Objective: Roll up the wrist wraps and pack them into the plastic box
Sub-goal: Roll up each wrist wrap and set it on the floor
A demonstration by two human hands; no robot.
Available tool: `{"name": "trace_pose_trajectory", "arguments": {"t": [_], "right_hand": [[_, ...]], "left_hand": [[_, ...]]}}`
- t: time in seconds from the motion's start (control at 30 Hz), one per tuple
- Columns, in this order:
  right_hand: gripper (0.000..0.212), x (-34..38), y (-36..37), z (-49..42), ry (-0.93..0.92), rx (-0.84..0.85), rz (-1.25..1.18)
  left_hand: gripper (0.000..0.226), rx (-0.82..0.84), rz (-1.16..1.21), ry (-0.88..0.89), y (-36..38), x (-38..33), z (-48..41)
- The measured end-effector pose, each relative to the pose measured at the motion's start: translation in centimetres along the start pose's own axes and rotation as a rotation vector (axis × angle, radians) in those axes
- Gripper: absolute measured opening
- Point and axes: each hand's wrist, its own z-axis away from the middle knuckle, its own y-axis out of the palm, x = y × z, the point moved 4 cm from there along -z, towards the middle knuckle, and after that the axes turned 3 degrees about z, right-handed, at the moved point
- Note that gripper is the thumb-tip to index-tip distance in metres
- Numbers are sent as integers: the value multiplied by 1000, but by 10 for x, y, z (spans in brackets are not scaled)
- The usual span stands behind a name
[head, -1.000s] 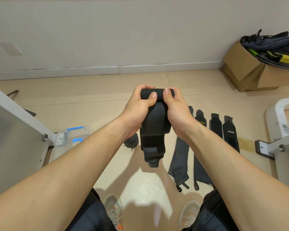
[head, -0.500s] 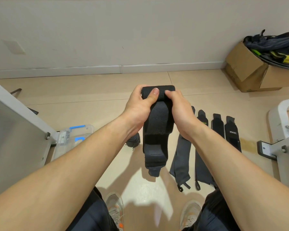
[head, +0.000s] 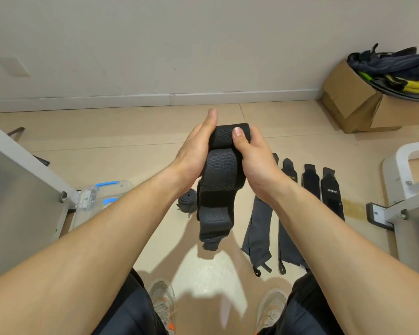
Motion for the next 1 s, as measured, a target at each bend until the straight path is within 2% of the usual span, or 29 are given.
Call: {"name": "trace_pose_trajectory", "arguments": {"t": [0.03, 0.1, 0.17, 0.3, 0.37, 0.47, 0.5, 0.63, 0.73, 0.77, 0.87, 0.9, 1.0], "right_hand": [[25, 0, 1, 1, -5, 9, -9], [21, 2, 1, 1, 4, 31, -46], [20, 4, 0, 1, 16, 59, -96], [19, 3, -2, -2, -9, 56, 62], [26, 0, -4, -4, 14, 50, 129], [62, -1, -6, -6, 94, 13, 102], [67, 0, -7, -7, 96, 0, 96], [46, 3, -7, -10, 44, 7, -52], [40, 3, -7, -9, 35, 17, -109], [39, 2, -6, -9, 30, 14, -90], [35, 2, -4, -7, 21, -6, -31], [33, 1, -3, -7, 22, -6, -27], [31, 2, -3, -6, 42, 41, -53]], "left_hand": [[73, -22, -16, 31, -1, 0, -1], [46, -74, -7, 109, -3, -1, -1], [25, -58, 57, 133, -2, 0, -1], [11, -16, 163, 135, 0, 1, 1], [5, 0, 158, 156, -1, -1, 1], [13, 65, 118, 219, 0, -6, 2], [16, 84, 97, 240, 1, -7, 3], [22, 103, 46, 280, 3, -11, 4], [20, 50, 19, 256, 2, -8, 2], [26, 23, 26, 220, 2, -7, 1], [70, -39, -16, 127, 3, -5, -1], [72, -52, -40, 132, 3, -5, -1], [52, -82, 1, 152, 1, -4, -4]]}}
